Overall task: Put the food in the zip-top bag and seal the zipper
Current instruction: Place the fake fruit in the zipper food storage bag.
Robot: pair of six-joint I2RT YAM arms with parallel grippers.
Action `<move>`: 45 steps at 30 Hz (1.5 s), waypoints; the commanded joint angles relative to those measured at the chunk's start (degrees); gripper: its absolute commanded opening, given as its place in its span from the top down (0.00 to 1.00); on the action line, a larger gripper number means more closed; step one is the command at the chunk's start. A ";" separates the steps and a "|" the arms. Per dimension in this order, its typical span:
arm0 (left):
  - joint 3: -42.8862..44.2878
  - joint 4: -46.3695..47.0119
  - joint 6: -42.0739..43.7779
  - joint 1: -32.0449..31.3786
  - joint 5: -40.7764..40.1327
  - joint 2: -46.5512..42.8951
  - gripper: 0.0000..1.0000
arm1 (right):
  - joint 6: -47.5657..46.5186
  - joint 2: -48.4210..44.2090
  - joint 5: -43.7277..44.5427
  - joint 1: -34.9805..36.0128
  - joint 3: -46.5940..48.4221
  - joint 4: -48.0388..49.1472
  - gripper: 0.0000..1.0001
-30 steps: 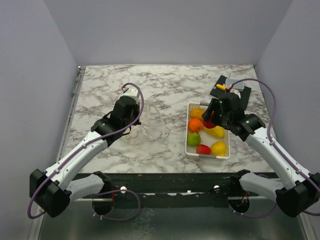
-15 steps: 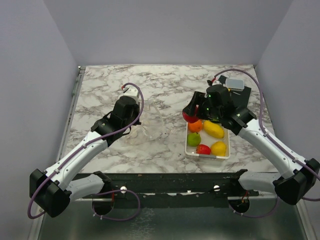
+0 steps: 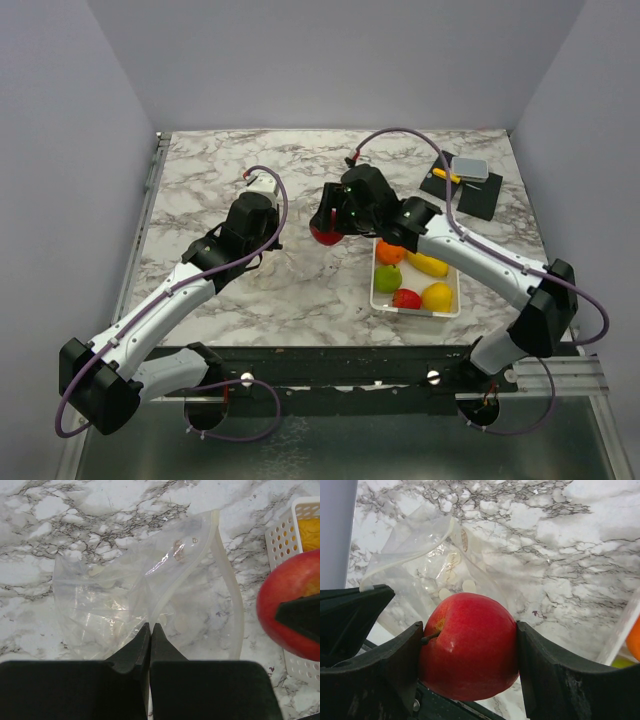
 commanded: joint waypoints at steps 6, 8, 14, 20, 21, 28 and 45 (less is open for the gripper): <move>-0.69 1.07 0.38 0.02 -1.07 -1.34 1.00 | 1.57 10.43 2.25 3.69 6.26 2.60 0.78; -0.69 1.12 0.42 0.02 -1.00 -1.33 1.00 | 1.79 12.12 2.19 4.35 7.03 2.96 0.77; -0.69 1.05 0.39 0.02 -0.82 -1.41 1.00 | 2.73 16.24 2.02 6.08 9.39 2.96 0.73; -0.69 1.05 0.42 0.02 -0.98 -1.51 1.00 | 2.96 18.75 1.84 7.41 11.03 2.37 0.48; -0.69 1.04 0.42 0.02 -0.99 -1.51 1.00 | 2.94 18.87 1.84 7.51 11.08 2.43 0.42; -0.71 1.04 0.41 0.02 -1.01 -1.43 1.00 | 3.10 17.62 1.99 7.56 9.89 3.21 0.16; -0.78 0.96 0.51 0.02 -1.34 -1.08 1.00 | 3.27 9.56 7.53 7.56 5.52 1.41 0.13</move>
